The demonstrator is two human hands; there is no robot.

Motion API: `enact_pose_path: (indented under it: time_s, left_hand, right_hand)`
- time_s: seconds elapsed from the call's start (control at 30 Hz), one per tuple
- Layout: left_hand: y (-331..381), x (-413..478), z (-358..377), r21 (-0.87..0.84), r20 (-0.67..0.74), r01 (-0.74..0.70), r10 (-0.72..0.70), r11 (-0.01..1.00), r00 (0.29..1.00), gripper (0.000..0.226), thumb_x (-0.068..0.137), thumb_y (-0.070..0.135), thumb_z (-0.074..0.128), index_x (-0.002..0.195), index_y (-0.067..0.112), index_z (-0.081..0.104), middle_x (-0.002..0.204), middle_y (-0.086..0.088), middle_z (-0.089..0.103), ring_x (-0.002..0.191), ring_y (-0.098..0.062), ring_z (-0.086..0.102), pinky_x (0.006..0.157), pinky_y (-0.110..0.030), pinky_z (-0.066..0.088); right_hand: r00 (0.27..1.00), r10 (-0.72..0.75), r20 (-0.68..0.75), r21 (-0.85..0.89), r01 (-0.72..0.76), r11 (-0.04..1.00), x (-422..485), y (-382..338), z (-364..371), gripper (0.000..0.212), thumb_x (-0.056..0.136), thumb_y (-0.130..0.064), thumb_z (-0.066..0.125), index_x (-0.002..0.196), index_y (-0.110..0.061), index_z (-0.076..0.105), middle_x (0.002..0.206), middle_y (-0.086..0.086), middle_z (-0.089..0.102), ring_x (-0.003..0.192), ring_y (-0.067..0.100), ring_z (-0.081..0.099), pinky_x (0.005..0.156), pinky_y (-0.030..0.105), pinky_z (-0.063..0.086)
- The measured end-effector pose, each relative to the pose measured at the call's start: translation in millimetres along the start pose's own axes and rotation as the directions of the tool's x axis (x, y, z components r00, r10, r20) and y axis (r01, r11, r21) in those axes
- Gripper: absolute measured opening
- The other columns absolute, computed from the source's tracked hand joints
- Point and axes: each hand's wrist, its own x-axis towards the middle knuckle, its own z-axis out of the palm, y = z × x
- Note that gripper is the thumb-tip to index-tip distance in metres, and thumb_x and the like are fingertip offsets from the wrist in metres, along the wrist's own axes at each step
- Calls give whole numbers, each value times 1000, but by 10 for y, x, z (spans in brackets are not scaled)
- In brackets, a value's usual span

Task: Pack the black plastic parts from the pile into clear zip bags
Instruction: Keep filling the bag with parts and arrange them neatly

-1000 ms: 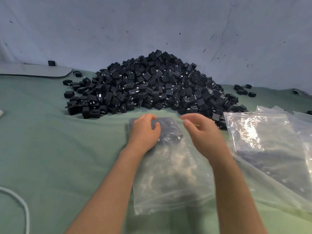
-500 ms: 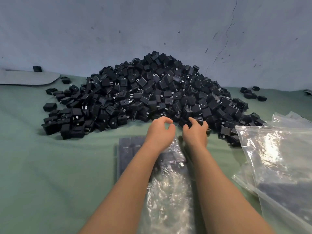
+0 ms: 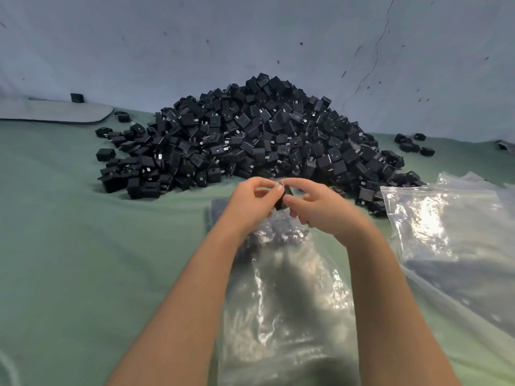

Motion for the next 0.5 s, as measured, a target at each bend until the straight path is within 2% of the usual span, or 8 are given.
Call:
enact_pose_path:
  time_s: [0.1,0.2,0.27,0.33,0.43,0.5]
  left_hand:
    - [-38,-251,-120,-52,52,79,-76,996,996,19,92,29,59,99,11,65,85,-3,66,70,-11,61,64,-21,53]
    - [-70,-456,-201,-81,12,129,-128,988,992,21,92,28,60,91,7,64,79,-4,64,68,-10,60,58,-19,55]
    - [-77,-564,-220,-78,-19,140,-141,987,990,23,91,29,62,80,8,64,72,-2,64,65,-9,61,56,-20,55]
    - [-74,-668,-207,-37,-35,146,-147,989,988,27,89,30,64,73,8,63,63,0,62,58,-7,61,53,-19,53]
    - [-68,-794,-149,46,-52,100,-98,994,994,28,90,34,62,77,9,64,70,-4,65,63,-9,64,60,-27,58]
    - [-63,-904,-123,160,-37,-17,23,987,999,23,90,38,59,85,15,64,80,0,67,75,-13,66,71,-32,58]
  right_hand:
    - [995,21,-97,58,-16,998,-344,-81,191,39,95,-28,55,133,-28,46,85,2,69,73,12,62,73,33,52]
    - [950,-137,-280,-20,137,990,-746,-100,439,29,91,-22,60,118,-27,55,103,-5,67,95,12,61,88,30,48]
    - [936,-254,-243,-76,242,967,-954,-104,591,21,91,-19,61,109,-28,61,116,-9,60,112,6,52,96,21,39]
    - [948,-263,-177,-159,237,959,-1063,-77,701,22,92,-21,59,113,-29,64,132,-5,49,129,9,38,102,16,28]
    - [958,-201,-203,-171,168,971,-1170,-44,713,30,94,-25,56,122,-34,60,135,-3,45,130,13,33,99,14,22]
    - [945,-173,-278,-69,160,985,-1255,-10,644,31,93,-22,57,122,-35,59,125,-4,55,121,11,44,101,21,32]
